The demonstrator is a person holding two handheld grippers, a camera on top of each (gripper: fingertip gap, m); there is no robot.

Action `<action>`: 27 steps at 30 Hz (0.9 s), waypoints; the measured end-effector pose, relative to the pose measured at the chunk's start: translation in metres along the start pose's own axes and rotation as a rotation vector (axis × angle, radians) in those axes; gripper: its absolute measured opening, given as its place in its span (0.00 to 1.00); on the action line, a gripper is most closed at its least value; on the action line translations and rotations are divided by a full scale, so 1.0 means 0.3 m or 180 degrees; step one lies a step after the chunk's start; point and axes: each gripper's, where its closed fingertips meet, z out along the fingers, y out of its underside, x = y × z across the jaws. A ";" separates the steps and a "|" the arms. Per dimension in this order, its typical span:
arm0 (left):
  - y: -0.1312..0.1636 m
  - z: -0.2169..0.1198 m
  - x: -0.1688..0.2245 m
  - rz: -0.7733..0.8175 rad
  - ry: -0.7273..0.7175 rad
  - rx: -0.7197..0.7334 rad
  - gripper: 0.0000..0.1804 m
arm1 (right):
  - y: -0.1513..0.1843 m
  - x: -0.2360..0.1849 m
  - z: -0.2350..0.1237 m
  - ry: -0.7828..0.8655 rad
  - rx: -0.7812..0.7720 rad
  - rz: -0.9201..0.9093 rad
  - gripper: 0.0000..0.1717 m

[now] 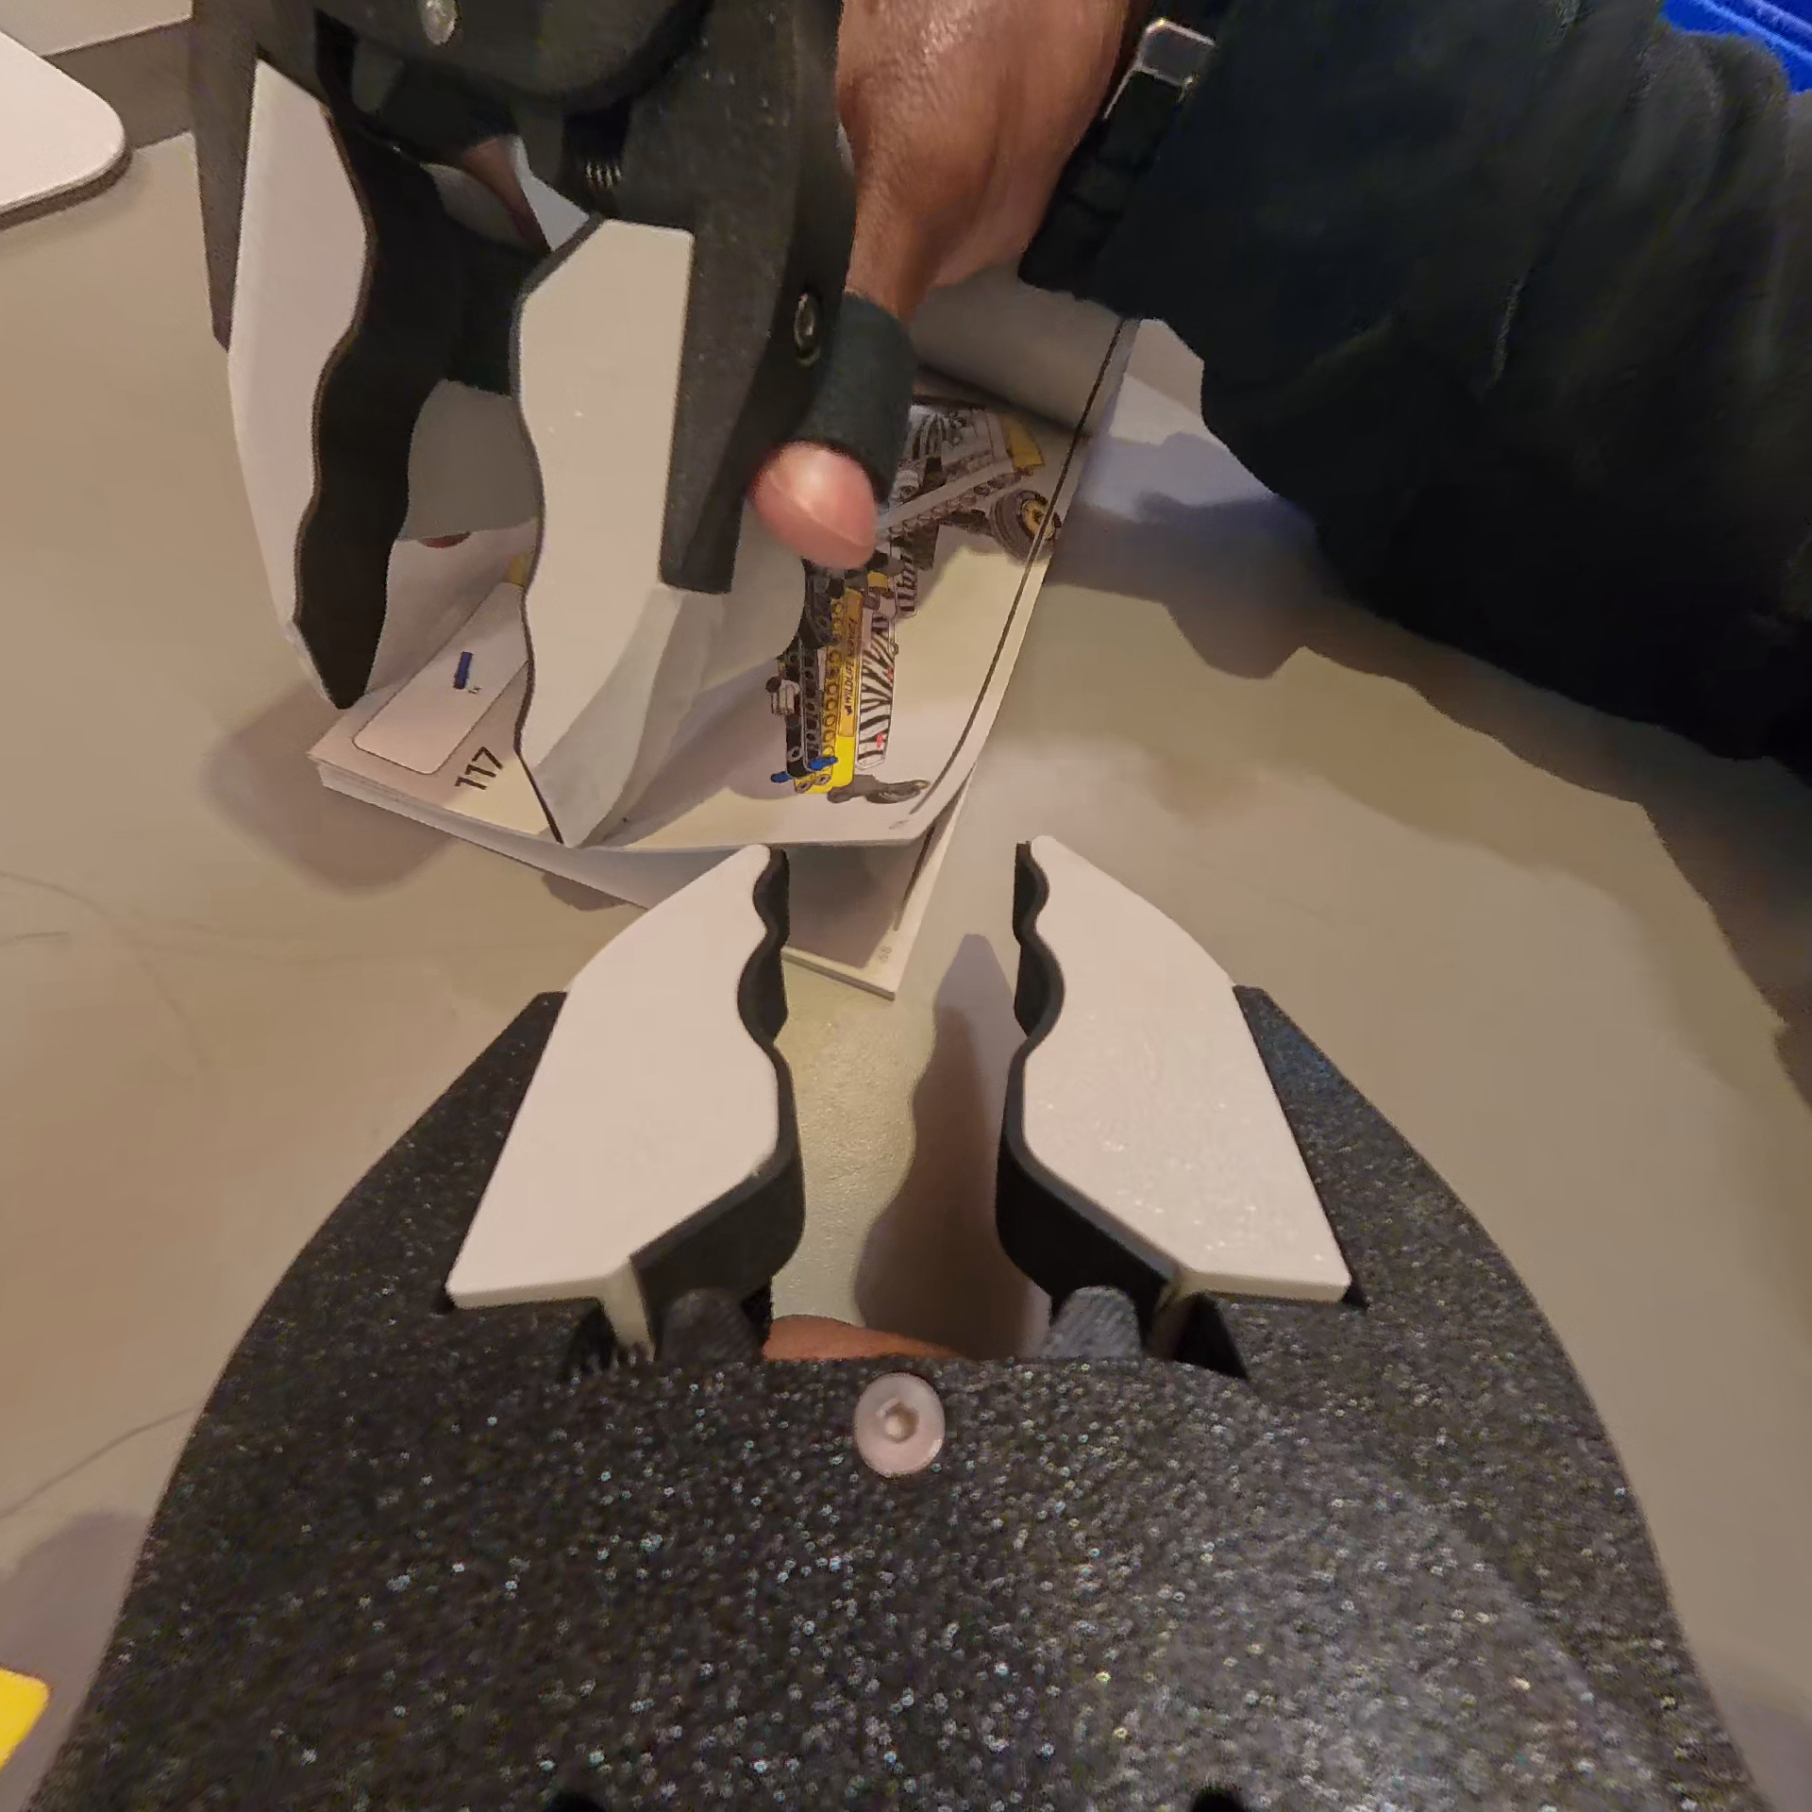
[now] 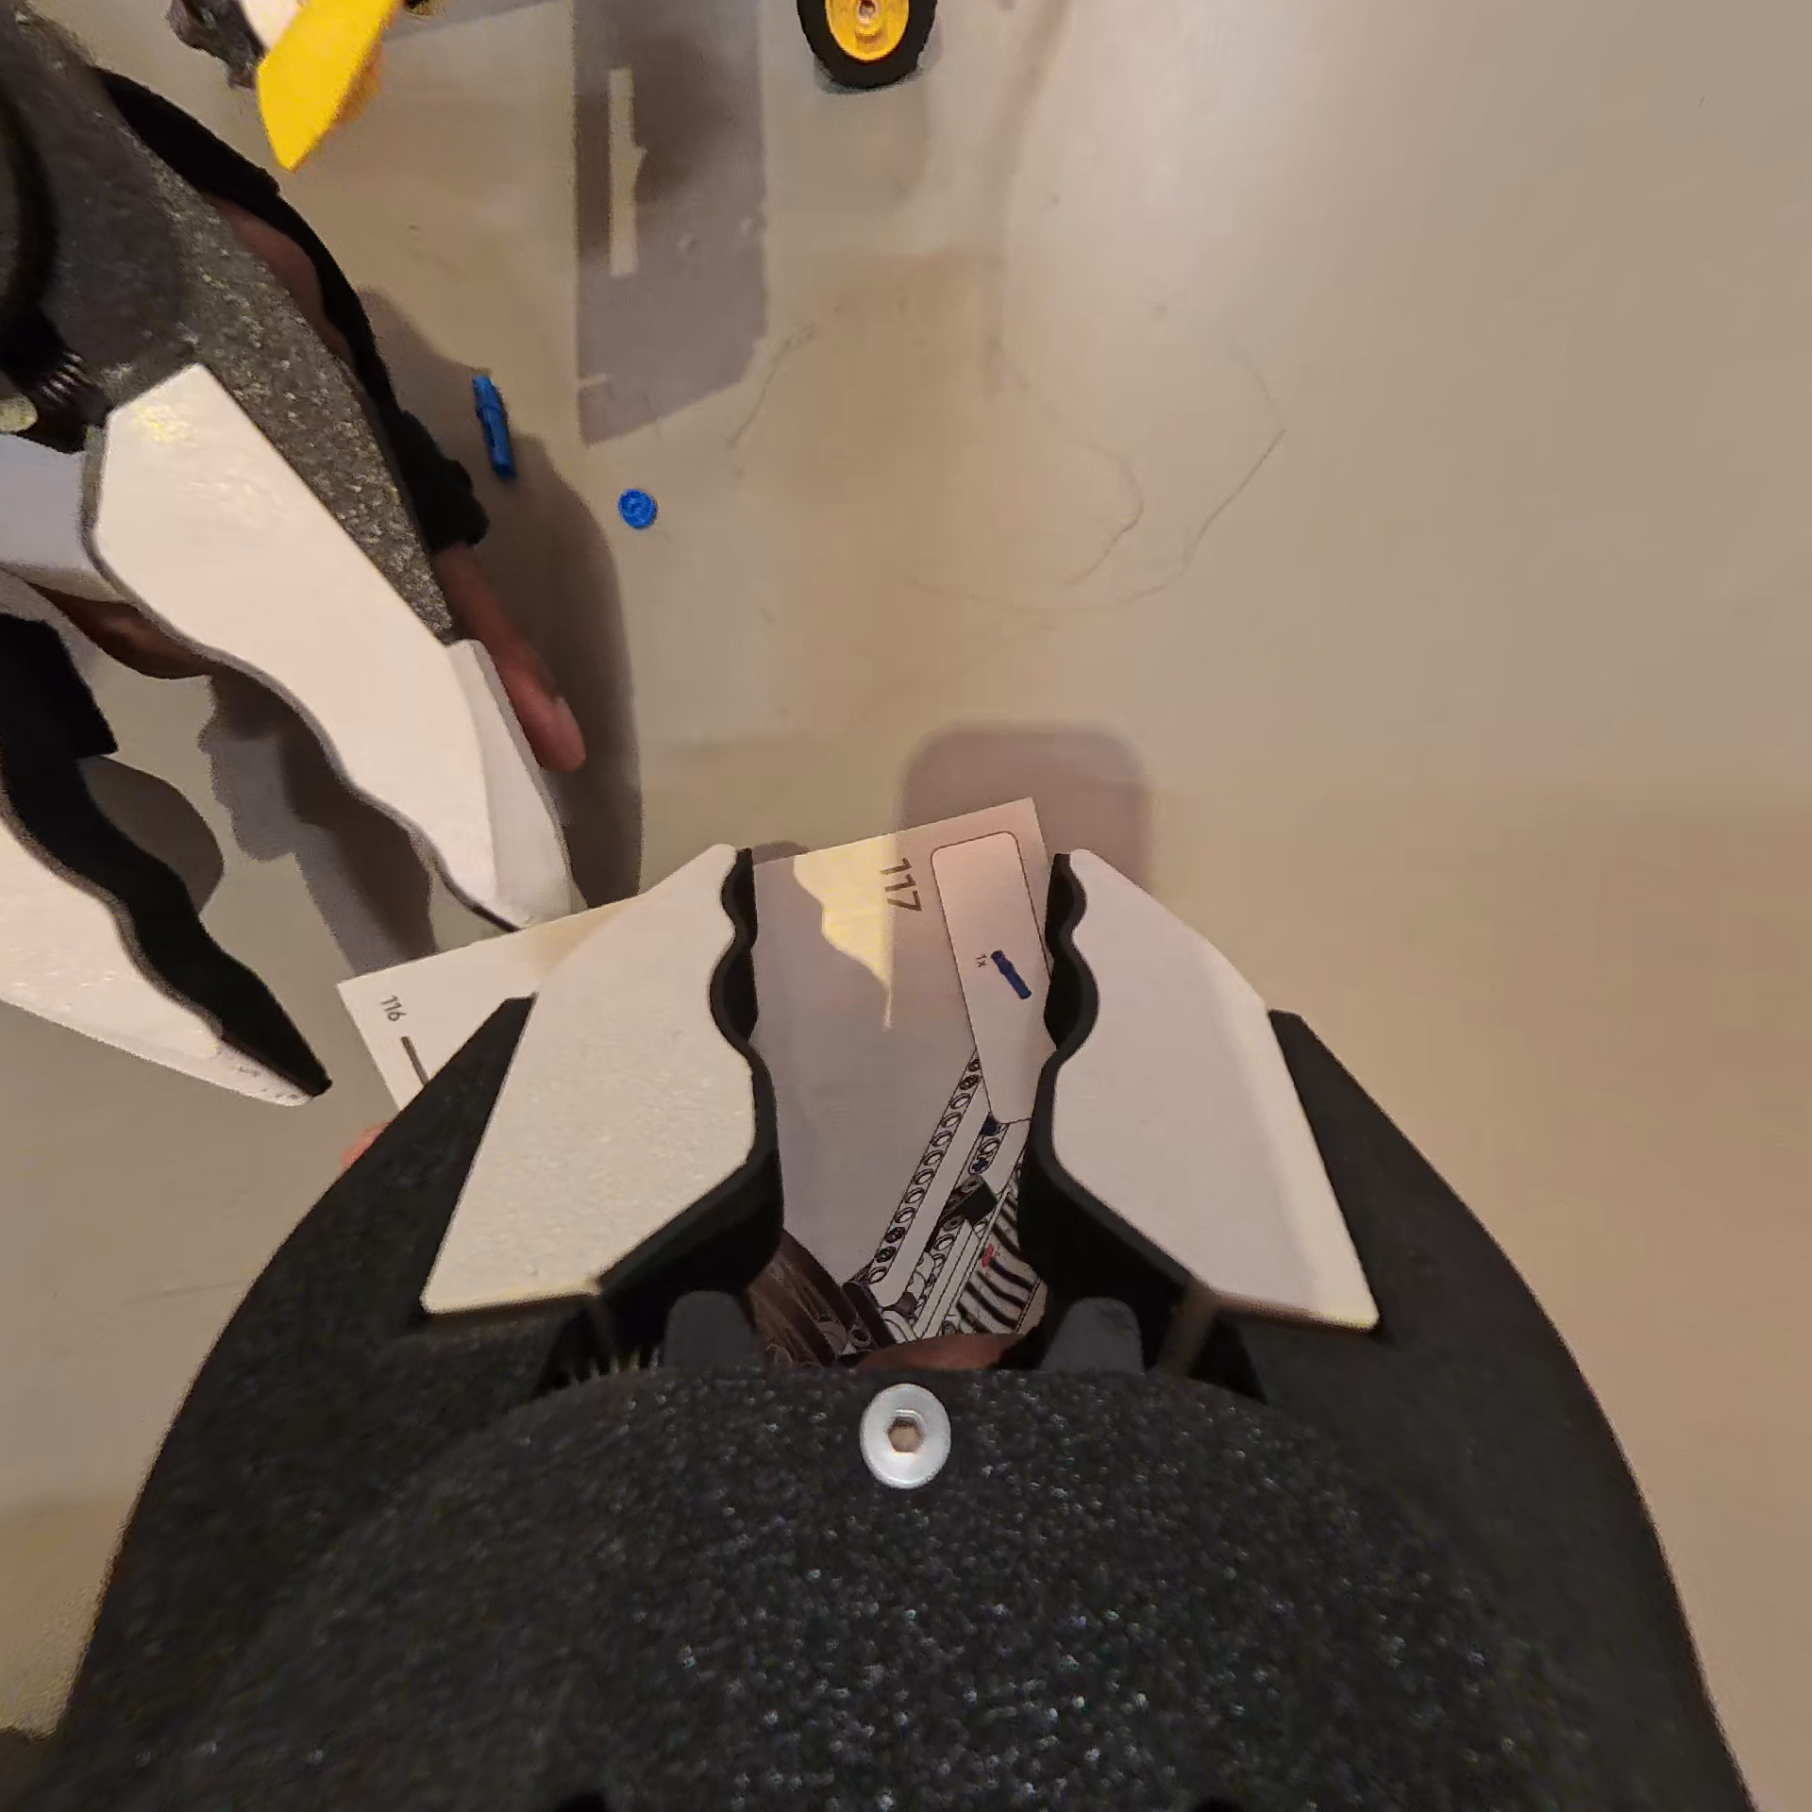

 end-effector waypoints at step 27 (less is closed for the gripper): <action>0.015 0.005 0.002 0.0011 0.0012 -0.0087 0.25 | -0.020 -0.007 -0.037 0.0283 0.0596 -0.0116 0.27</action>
